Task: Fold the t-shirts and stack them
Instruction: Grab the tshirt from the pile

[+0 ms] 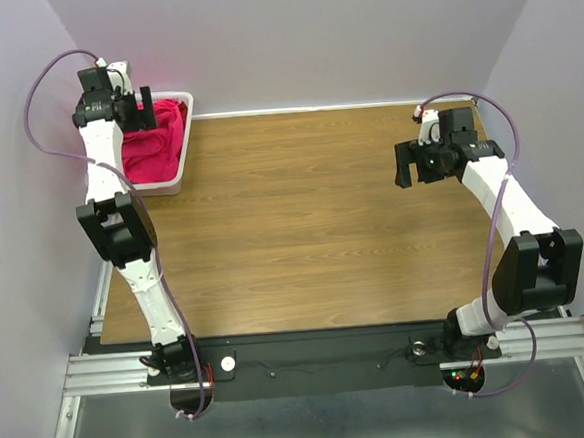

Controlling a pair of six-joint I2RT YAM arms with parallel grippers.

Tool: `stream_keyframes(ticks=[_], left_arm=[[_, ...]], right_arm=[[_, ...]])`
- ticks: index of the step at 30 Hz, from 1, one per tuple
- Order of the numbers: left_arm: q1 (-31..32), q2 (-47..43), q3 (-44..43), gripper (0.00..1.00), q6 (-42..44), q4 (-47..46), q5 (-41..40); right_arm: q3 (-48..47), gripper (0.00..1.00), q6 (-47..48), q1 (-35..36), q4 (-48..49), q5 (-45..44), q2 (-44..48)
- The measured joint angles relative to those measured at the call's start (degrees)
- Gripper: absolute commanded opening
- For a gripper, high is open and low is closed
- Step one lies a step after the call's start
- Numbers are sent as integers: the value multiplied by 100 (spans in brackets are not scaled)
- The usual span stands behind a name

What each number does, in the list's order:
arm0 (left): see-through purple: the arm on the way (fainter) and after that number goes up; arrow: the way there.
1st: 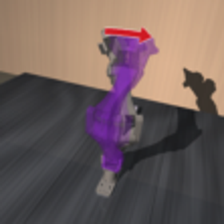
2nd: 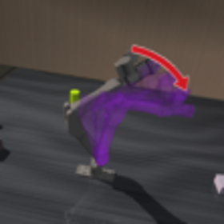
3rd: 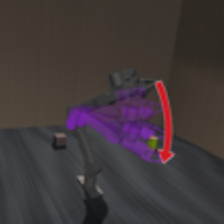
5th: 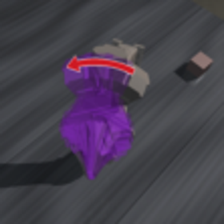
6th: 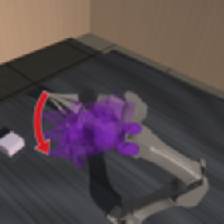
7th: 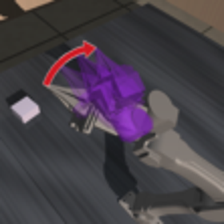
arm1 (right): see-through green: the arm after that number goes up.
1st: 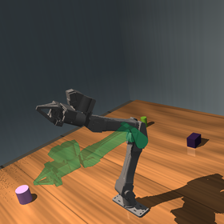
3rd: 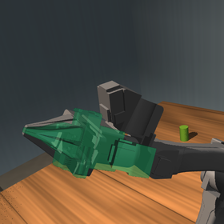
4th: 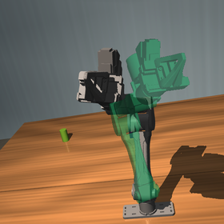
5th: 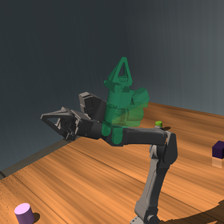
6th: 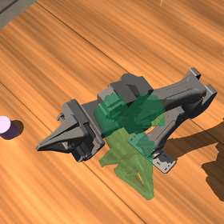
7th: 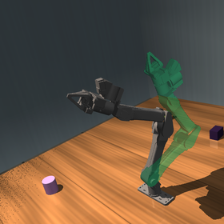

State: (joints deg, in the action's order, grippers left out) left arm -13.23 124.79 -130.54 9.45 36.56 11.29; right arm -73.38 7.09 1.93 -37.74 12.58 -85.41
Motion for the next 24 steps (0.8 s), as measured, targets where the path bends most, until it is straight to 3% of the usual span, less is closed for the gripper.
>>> stream_keyframes(ticks=[4, 10, 14, 17, 18, 20, 24], left_arm=[[0, 389, 0, 98, 0, -157, -52], [0, 793, 2, 82, 4, -310, -103], [-2, 850, 2, 62, 20, -435, -151], [-2, 850, 2, 37, 87, -542, -188], [-2, 850, 2, 21, 90, -579, -201], [0, 850, 2, 2, 105, -634, -214], [0, 850, -46, 0, 116, -682, -225]], right_arm=[[0, 100, 15, 0, 0, -31, -63], [0, 100, 31, 0, 0, -94, -127], [0, 100, 68, 0, 0, -162, -129], [0, 99, 83, 0, 0, -166, -127], [2, 99, 87, 0, 0, -166, -127], [4, 98, 94, 0, -2, -166, -127], [17, 97, 109, 0, -2, -166, -118]])
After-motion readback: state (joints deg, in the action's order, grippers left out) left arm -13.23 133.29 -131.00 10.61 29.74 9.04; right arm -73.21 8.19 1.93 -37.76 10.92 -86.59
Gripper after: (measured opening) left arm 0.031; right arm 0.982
